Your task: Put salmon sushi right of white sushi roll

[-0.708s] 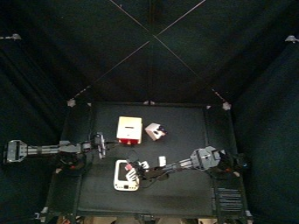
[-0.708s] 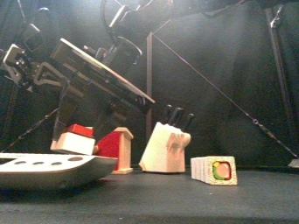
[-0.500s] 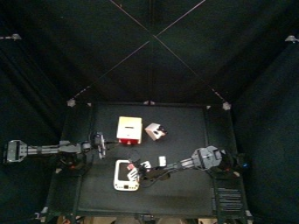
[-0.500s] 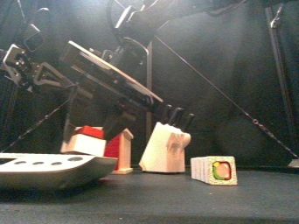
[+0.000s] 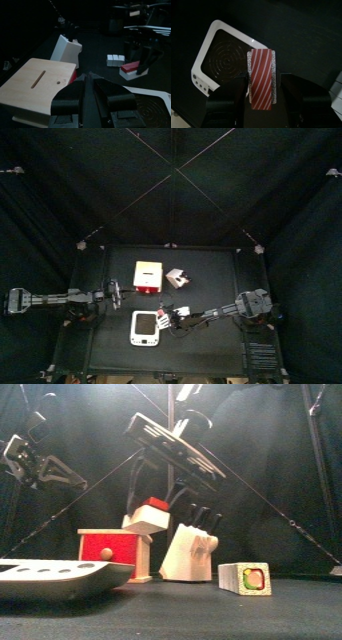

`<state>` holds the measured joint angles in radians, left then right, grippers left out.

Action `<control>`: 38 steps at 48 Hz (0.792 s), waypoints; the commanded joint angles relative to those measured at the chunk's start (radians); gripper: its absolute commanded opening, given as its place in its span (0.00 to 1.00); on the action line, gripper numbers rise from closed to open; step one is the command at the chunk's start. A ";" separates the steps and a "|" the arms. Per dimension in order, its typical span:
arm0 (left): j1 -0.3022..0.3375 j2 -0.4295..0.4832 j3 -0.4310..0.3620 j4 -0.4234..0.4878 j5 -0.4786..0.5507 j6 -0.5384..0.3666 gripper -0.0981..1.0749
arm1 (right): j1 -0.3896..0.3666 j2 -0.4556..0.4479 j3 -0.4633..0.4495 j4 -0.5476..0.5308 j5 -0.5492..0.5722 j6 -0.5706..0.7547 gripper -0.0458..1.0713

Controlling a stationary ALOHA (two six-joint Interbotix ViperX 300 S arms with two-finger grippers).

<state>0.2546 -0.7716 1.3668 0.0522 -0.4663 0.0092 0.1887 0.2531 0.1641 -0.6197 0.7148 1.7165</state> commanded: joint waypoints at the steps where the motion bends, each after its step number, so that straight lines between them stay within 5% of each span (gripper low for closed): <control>1: 0.003 0.002 -0.011 0.000 -0.005 0.002 0.59 | -0.003 -0.089 0.038 -0.037 0.003 0.052 0.70; 38: 0.011 0.003 -0.008 0.000 -0.005 0.002 0.59 | 0.106 -0.344 0.440 -0.066 0.155 0.540 0.70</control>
<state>0.2623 -0.7701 1.3698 0.0537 -0.4648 0.0092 0.2777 -0.0445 0.5906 -0.6964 0.8667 2.2273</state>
